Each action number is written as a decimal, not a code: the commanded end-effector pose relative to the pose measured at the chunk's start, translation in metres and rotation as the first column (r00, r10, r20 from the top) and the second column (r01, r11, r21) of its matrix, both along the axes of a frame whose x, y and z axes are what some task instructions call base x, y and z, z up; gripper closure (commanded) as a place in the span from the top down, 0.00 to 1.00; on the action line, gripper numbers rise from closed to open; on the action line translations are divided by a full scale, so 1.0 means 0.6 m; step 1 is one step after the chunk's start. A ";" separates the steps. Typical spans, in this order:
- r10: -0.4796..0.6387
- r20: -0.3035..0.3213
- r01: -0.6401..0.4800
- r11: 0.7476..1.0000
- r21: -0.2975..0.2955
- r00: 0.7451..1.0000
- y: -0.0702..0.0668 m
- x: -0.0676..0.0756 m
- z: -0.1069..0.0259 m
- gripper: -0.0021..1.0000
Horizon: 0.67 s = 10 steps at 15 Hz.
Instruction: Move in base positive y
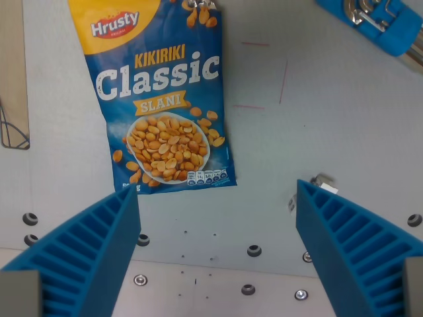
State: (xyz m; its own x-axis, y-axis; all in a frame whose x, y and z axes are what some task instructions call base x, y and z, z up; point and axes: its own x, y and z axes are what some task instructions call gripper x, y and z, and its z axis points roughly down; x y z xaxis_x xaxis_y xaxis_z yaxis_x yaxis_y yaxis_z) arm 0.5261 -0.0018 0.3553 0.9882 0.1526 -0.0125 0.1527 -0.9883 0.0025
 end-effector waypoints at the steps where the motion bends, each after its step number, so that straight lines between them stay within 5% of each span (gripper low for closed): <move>1: 0.000 0.005 0.000 1.000 0.000 1.000 0.009 0.001 0.004 1.00; 10: 0.000 0.005 0.000 1.000 0.000 1.000 0.086 0.013 0.003 1.00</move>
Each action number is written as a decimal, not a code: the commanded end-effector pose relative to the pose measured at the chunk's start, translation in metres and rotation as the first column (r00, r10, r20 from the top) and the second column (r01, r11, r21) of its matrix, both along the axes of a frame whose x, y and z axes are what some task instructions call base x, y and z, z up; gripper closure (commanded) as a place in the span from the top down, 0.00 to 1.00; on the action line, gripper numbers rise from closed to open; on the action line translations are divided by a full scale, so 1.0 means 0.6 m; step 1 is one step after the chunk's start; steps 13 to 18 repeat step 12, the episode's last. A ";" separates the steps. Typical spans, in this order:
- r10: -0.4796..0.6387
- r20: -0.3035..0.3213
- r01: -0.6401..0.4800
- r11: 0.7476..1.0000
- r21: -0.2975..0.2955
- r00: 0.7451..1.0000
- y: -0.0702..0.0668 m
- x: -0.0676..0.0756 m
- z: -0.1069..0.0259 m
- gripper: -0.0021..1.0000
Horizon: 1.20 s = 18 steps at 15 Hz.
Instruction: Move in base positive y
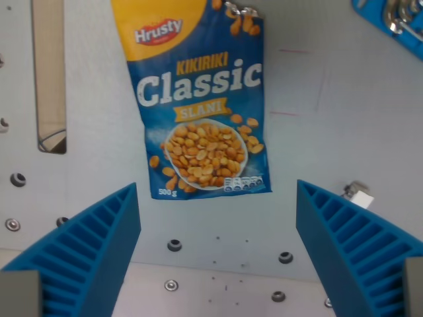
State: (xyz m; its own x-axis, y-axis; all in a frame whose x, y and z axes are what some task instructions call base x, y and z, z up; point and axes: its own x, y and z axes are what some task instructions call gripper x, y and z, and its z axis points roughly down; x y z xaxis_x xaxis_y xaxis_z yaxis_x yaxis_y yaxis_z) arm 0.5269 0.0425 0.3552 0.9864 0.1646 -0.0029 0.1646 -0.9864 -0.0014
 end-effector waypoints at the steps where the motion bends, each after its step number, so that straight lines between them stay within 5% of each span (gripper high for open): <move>1: -0.012 -0.004 0.012 1.000 -0.005 1.000 0.021 0.013 0.004 1.00; 12: -0.012 -0.004 0.012 1.000 -0.005 1.000 0.116 0.030 0.002 1.00; 18: -0.012 -0.004 0.012 1.000 -0.005 1.000 0.116 0.030 0.002 1.00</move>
